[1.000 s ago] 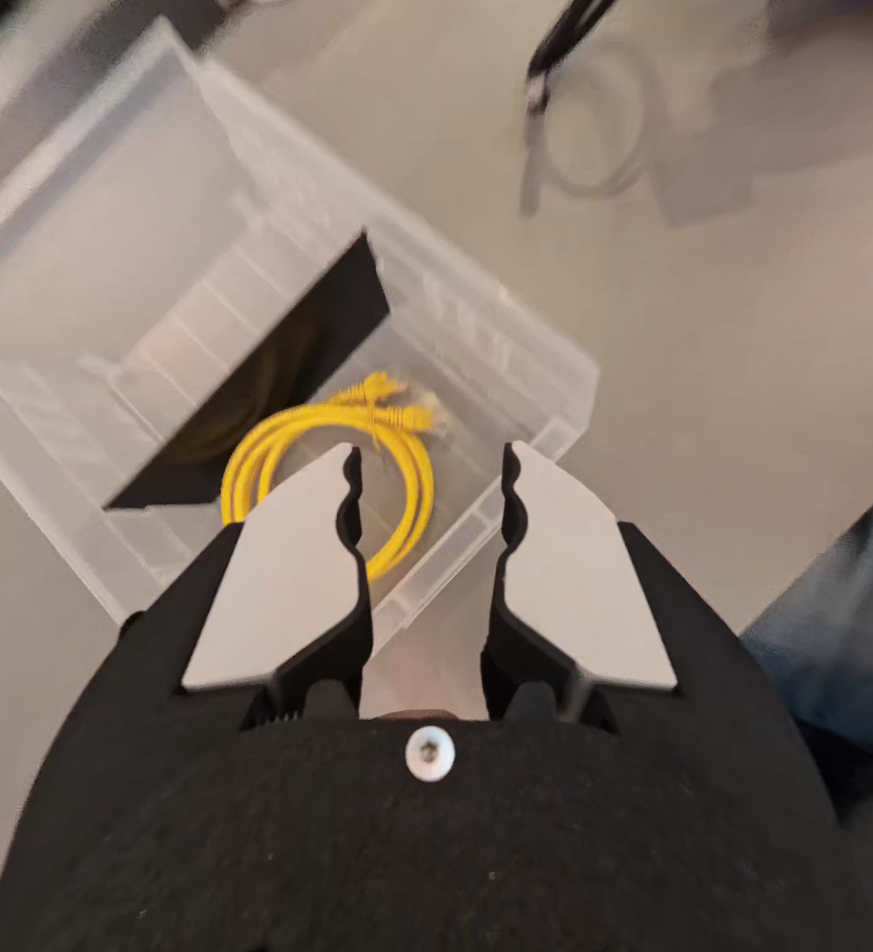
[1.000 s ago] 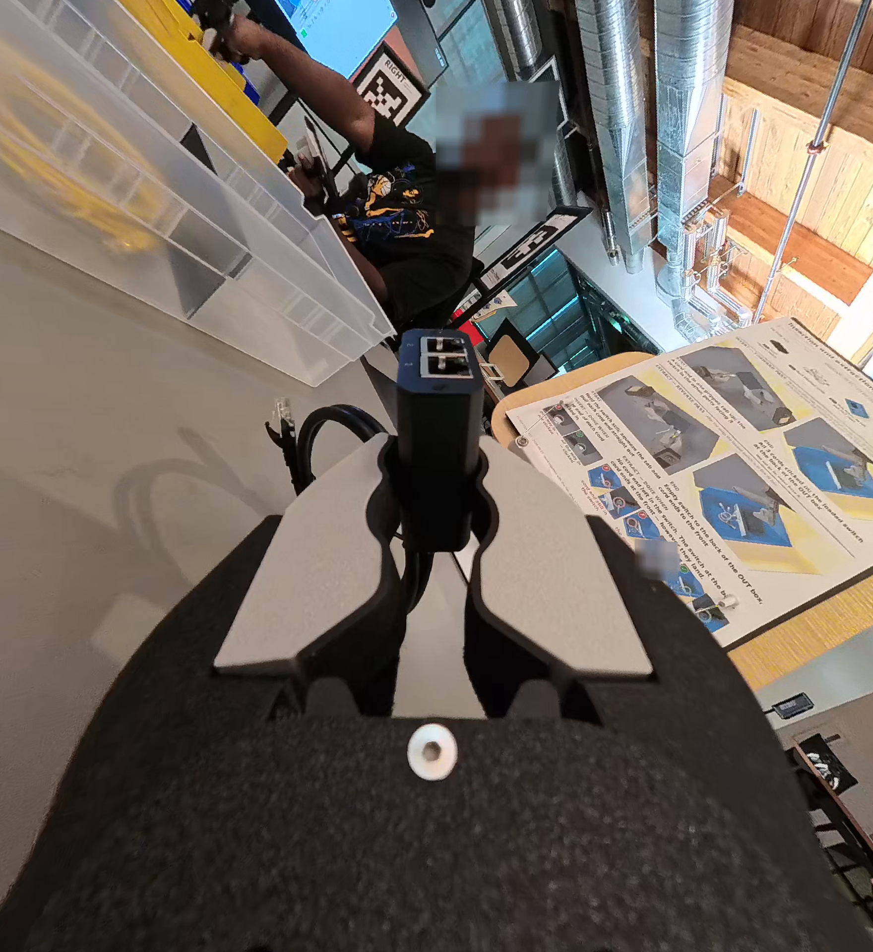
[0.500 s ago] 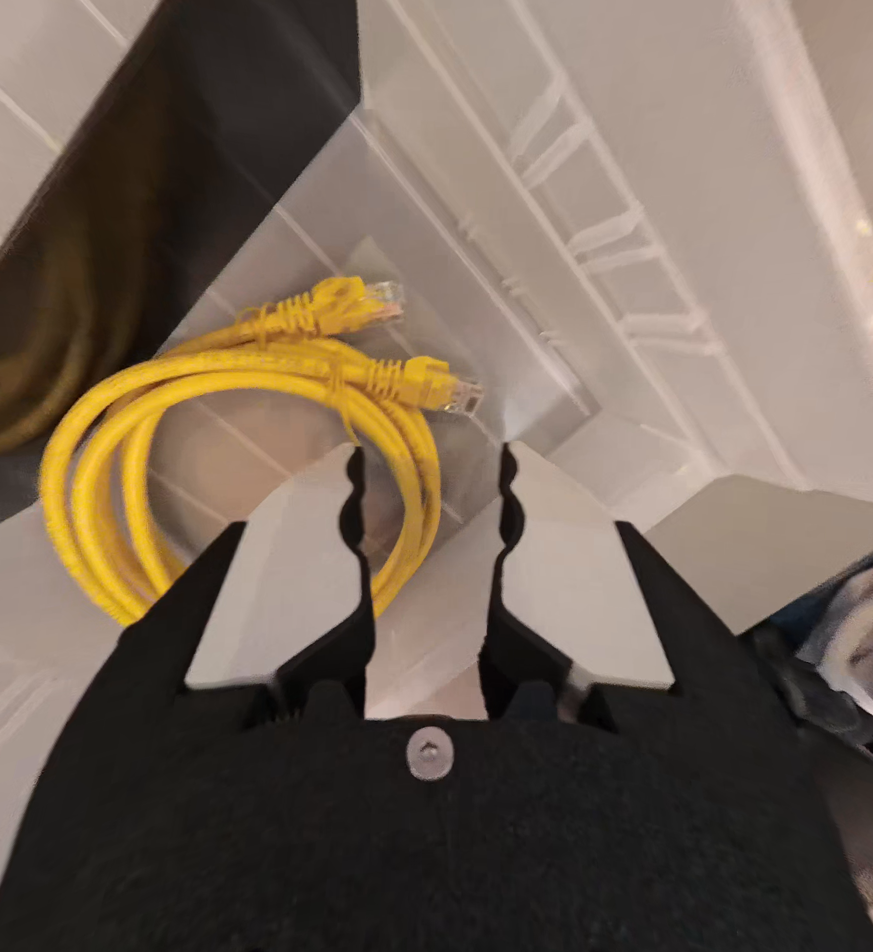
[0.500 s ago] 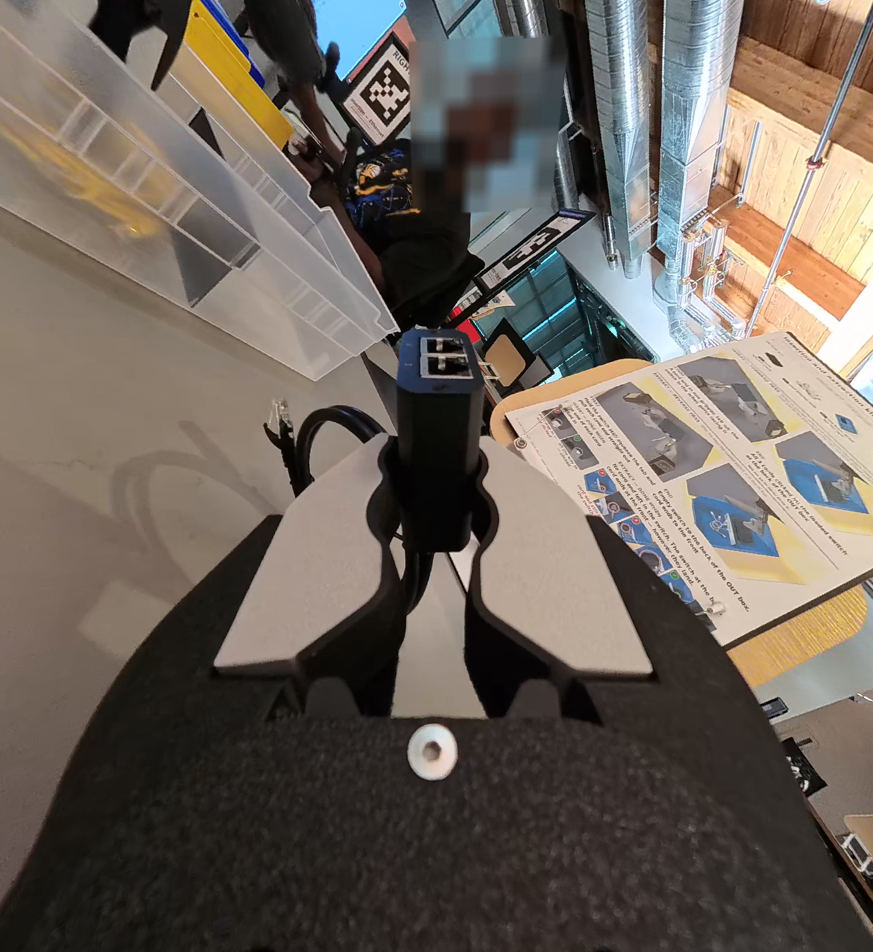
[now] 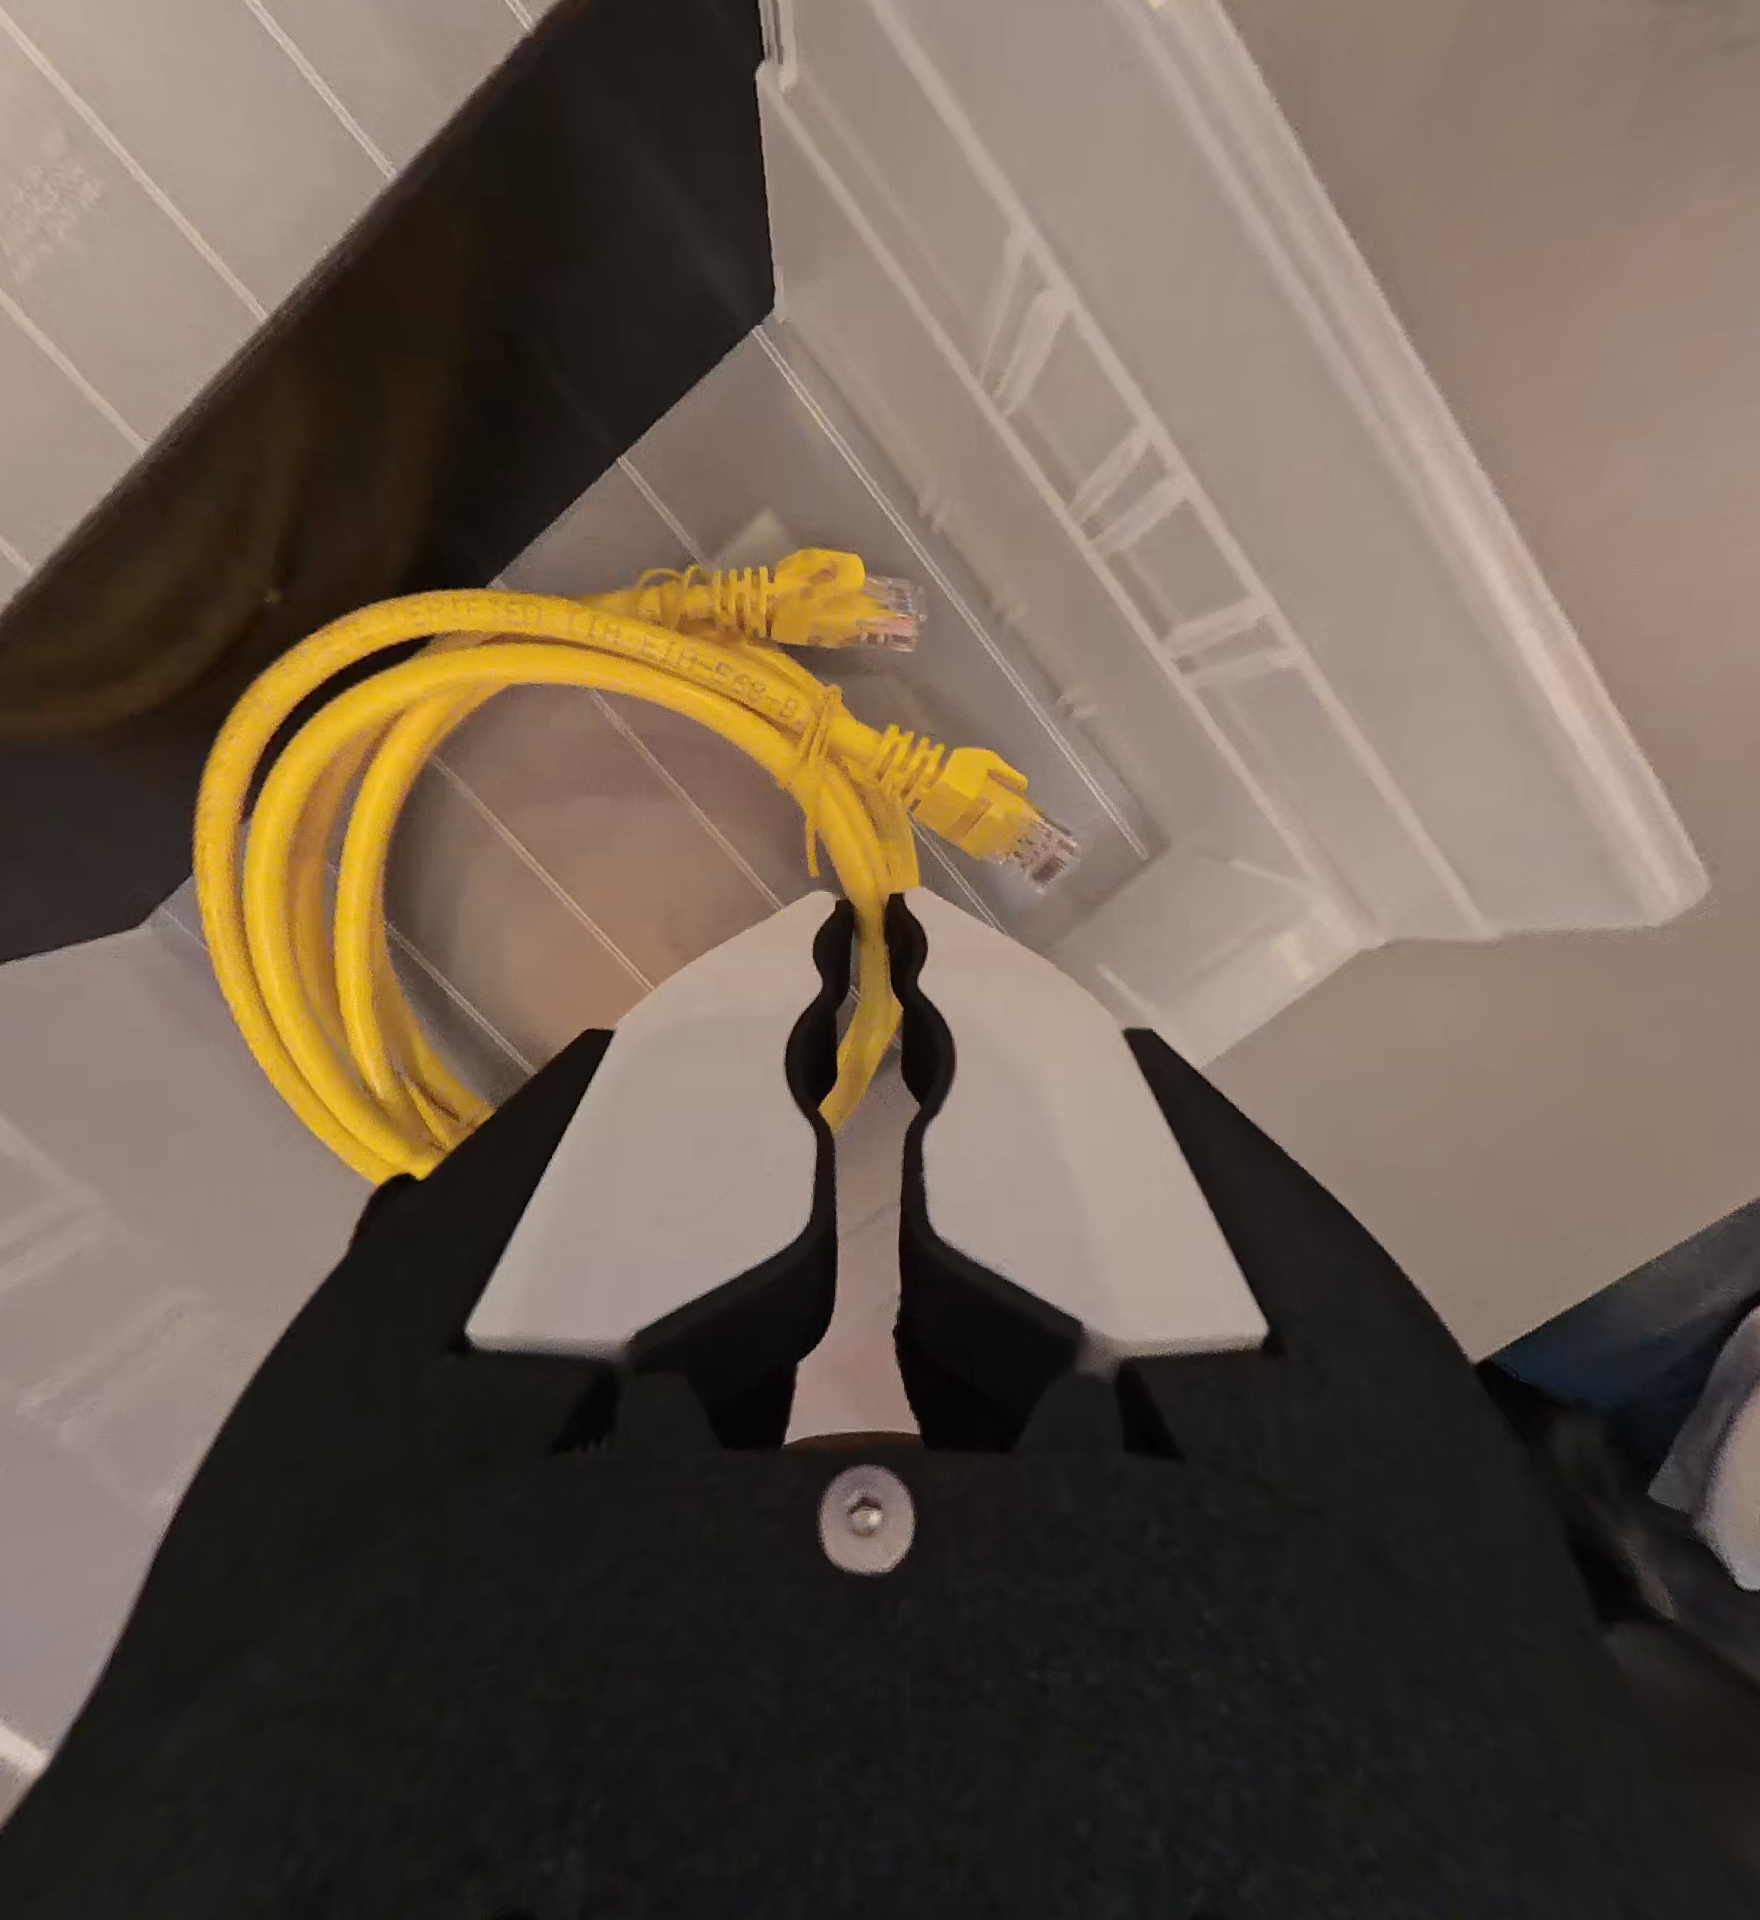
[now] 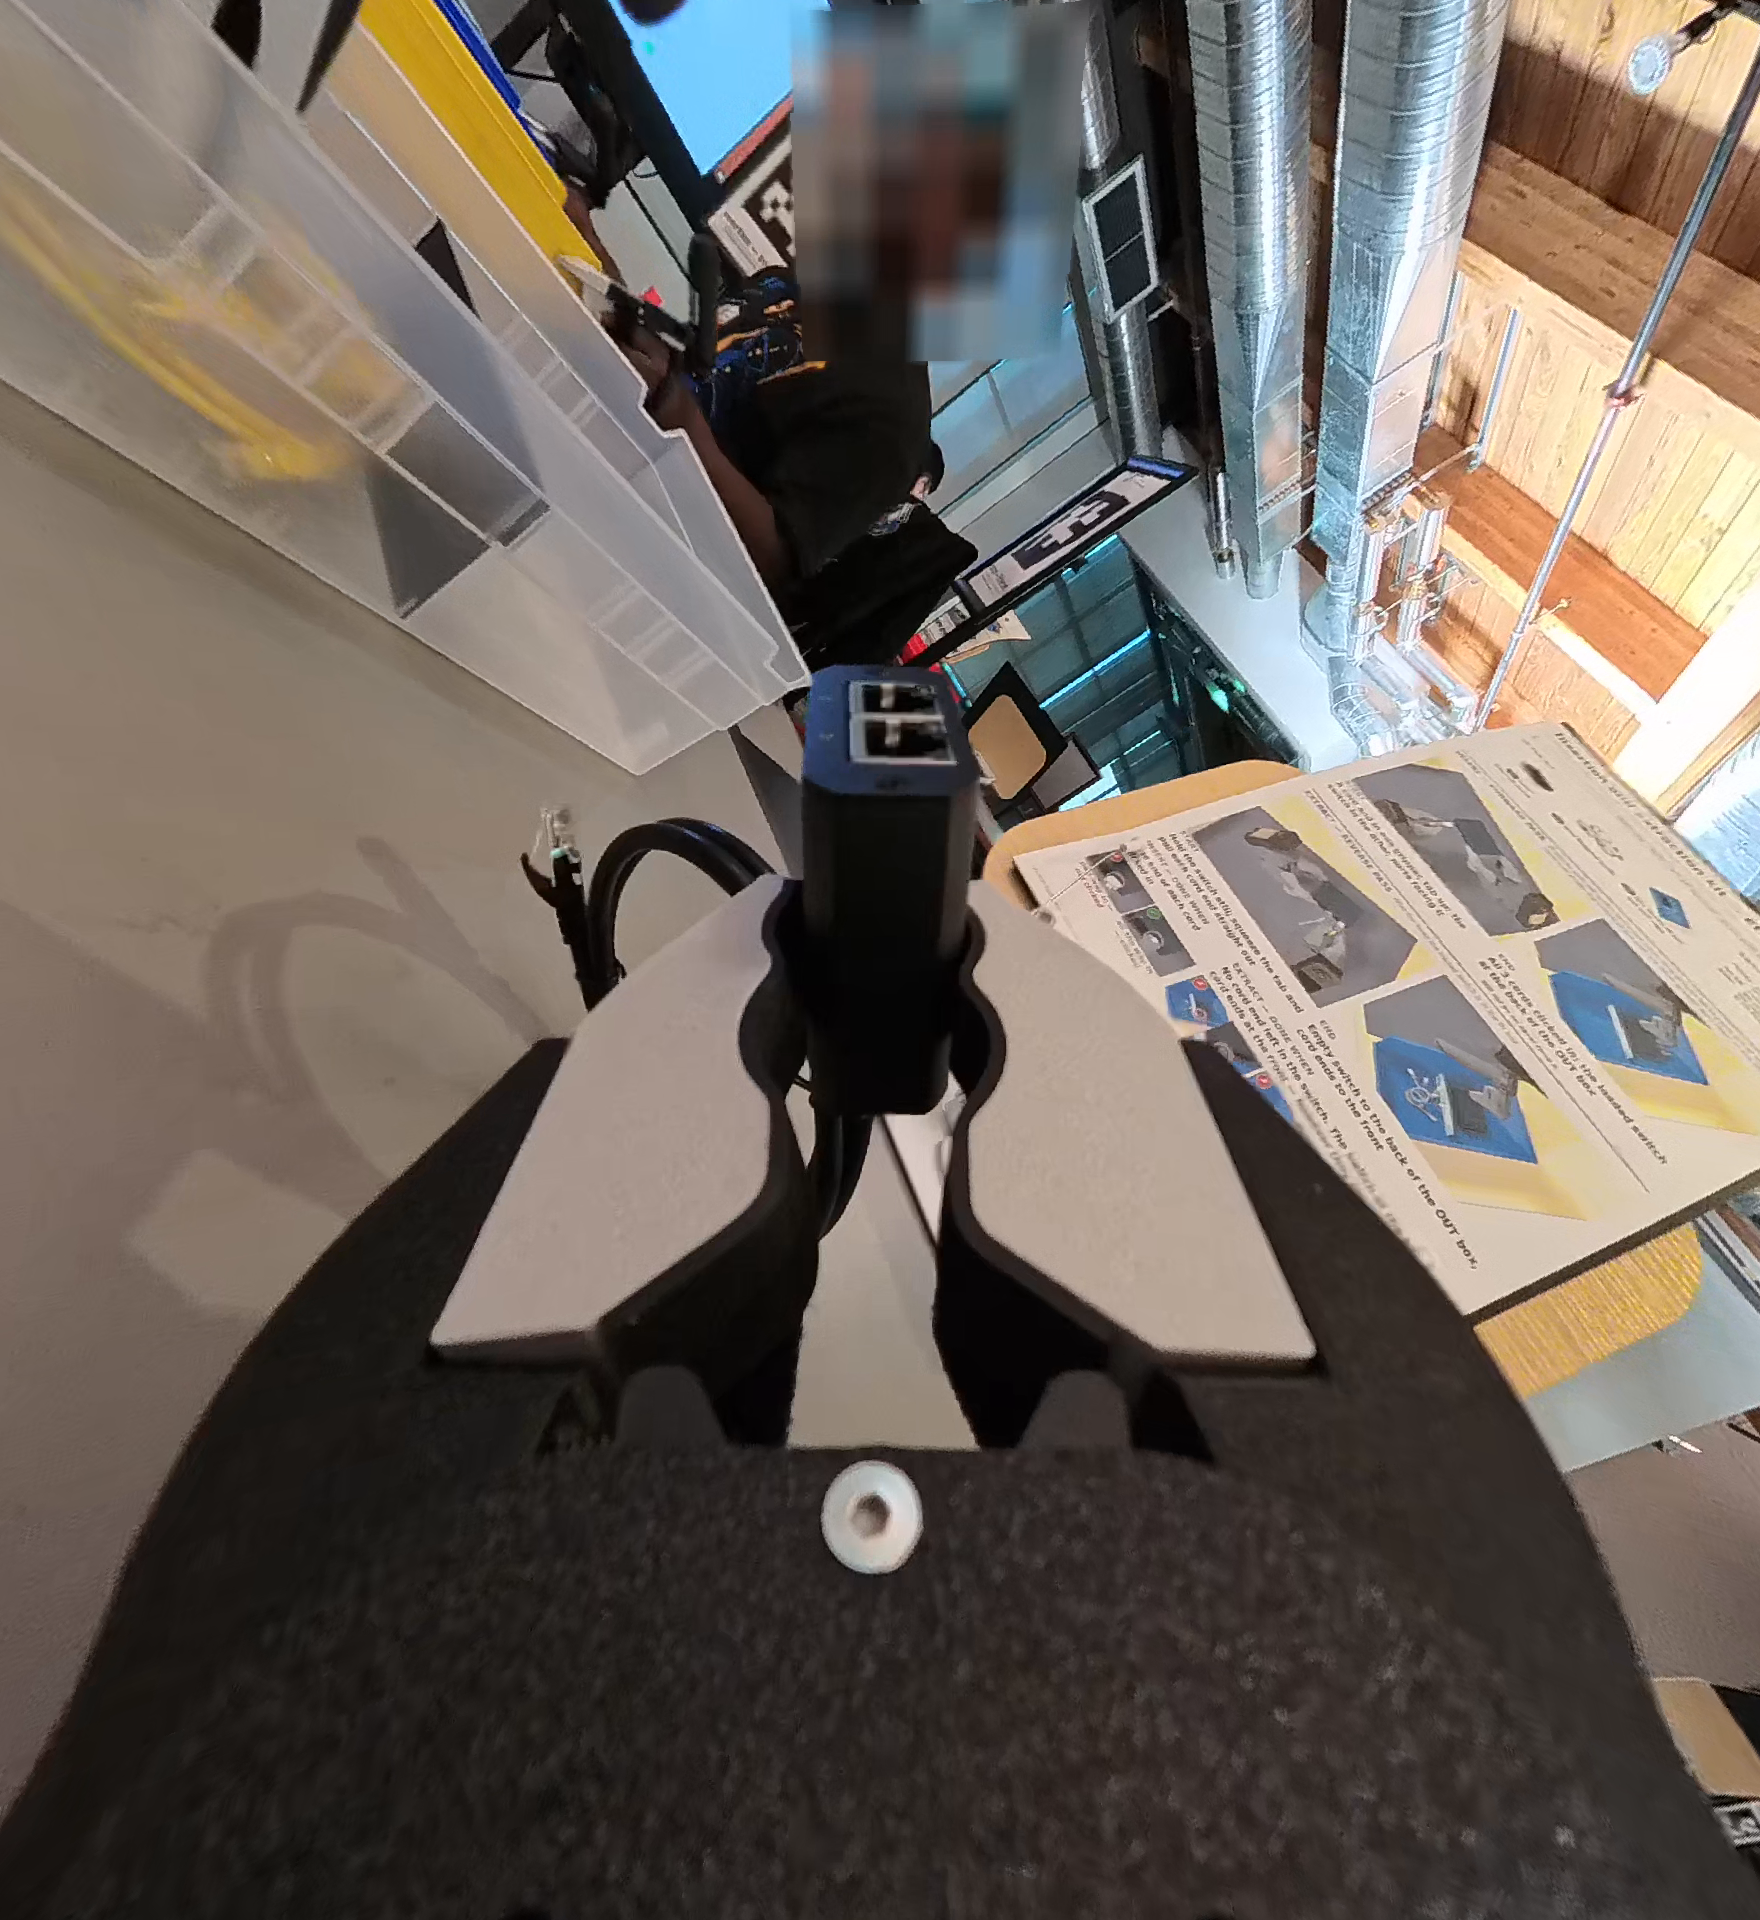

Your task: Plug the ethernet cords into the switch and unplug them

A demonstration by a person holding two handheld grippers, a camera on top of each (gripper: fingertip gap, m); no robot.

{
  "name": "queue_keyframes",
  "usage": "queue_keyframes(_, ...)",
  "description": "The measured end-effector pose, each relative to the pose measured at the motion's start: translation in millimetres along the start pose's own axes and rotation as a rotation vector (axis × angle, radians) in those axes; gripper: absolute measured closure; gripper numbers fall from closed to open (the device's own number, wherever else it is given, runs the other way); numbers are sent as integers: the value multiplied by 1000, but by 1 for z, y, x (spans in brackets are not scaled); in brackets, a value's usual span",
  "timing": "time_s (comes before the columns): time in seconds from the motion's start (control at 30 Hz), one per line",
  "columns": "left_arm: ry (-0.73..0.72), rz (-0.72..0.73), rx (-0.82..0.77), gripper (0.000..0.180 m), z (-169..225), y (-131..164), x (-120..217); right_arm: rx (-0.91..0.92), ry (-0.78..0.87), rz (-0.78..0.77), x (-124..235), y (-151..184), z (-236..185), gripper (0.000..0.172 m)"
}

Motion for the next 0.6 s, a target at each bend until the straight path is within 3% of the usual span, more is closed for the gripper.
queue_keyframes(0.03, -7, 16, 5, 174, 1, 2, 3, 7, 13, 7, 0, 0, 0, 148)
queue_keyframes(0.17, -31, 121, 46, 175, 2, 4, 20, 30, 35, 5, 0, -1, -2, 148)
queue_keyframes(0.33, -53, 374, 132, 175, 7, -2, 57, 35, 28, 17, 0, -1, -2, 148)
queue_keyframes(0.6, 25, 754, 117, 175, 81, -7, 116, -15, 22, 19, 0, 3, 3, 148)
Point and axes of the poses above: each gripper's, where its closed fingertips meet, x back along the fingers, y out of its underside, z = x × y across the jaws, the point moved 8 cm from there along x, back along the fingers, and after that the axes turned 13 degrees about x, right-handed, at the moved point
